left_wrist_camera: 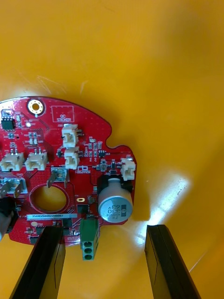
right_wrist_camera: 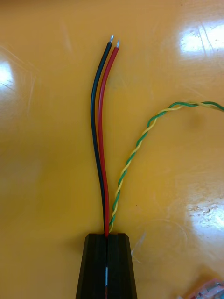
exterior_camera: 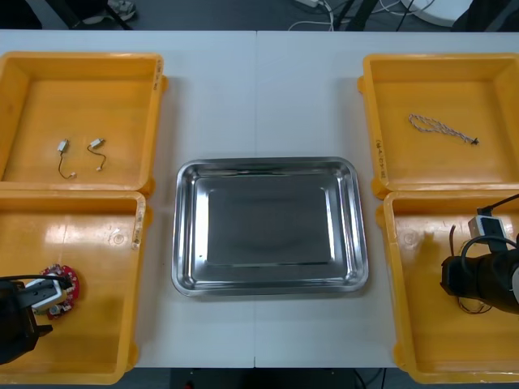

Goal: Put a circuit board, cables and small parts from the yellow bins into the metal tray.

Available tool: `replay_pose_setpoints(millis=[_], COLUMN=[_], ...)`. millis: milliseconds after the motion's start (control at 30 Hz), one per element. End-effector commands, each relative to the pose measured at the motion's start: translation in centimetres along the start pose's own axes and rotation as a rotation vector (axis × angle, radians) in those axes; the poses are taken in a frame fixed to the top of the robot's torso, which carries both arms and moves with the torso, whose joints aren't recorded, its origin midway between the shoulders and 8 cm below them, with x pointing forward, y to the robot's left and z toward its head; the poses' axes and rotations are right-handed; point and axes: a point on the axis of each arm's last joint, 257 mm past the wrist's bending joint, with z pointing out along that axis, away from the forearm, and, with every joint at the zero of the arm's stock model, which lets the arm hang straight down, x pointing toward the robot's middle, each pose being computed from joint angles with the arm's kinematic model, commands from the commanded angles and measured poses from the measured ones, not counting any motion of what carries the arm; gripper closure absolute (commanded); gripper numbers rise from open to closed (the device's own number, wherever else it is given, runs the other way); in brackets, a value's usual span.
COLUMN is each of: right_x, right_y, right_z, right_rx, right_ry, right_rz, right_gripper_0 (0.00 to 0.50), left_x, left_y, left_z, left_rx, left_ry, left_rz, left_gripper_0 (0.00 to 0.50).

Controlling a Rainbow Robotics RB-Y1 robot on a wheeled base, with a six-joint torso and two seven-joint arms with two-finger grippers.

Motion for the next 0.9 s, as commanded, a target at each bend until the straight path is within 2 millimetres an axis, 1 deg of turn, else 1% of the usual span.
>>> replay_pose_setpoints(millis=[33, 133, 167, 233, 267, 300, 333, 367, 567, 700, 767, 833, 900], right_x=[-1.5, -2.2, -2.5, -3.1, -3.2, -3.4, -3.6, -3.8, -4.2, -4.7, -5.0, -5.2, -6.0], right_y=[0.3, 0.2, 0.1, 0.2, 0.2, 0.3, 0.4, 0.4, 0.4, 0.1, 0.1, 0.0, 0.0], right_z=[-0.6, -1.3, -1.5, -2.1, -2.5, -2.9, -3.4, -3.7, -6.1, -7.9, -9.3, -10.4, -11.5], right_rx=[0.011, 0.02, 0.023, 0.026, 0.029, 0.03, 0.033, 0.034, 0.048, 0.054, 0.053, 0.043, 0.027], right_ry=[-0.001, 0.005, 0.004, 0.004, 0.007, 0.014, 0.017, 0.018, 0.032, 0.033, 0.035, 0.039, 0.024], right_rz=[0.005, -0.001, -0.002, -0.007, -0.01, -0.012, -0.015, -0.018, -0.023, -0.023, -0.018, -0.012, -0.008], right_gripper_0=[0.5, 0.5, 0.5, 0.5, 0.5, 0.5, 0.5, 0.5, 0.5, 0.5, 0.5, 0.5, 0.5], left_x=[2.2, 2.2, 2.2, 2.2, 2.2, 2.3, 2.3, 2.4, 2.5, 2.4, 2.2, 2.1, 1.7], left_y=[-0.7, -0.8, -0.8, -0.8, -0.9, -0.9, -0.9, -0.9, -0.9, -0.9, -0.8, -0.5, 0.1], left_z=[-0.1, -0.1, -0.1, -0.1, -0.1, -0.1, -0.1, -0.1, -0.1, -0.1, -0.1, -0.2, -0.4], left_rx=[0.016, 0.017, 0.018, 0.017, 0.019, 0.018, 0.017, 0.017, 0.01, 0.011, 0.009, 0.004, -0.008], left_ry=[0.049, 0.05, 0.05, 0.049, 0.049, 0.05, 0.051, 0.052, 0.05, 0.049, 0.046, 0.042, 0.037], left_rz=[0.096, 0.097, 0.096, 0.097, 0.097, 0.097, 0.098, 0.098, 0.1, 0.097, 0.097, 0.095, 0.097], left_gripper_0=[0.0, 0.0, 0.021, 0.097, 0.151, 0.232, 0.377, 0.497, 0.5, 0.5, 0.5, 0.5, 0.5])
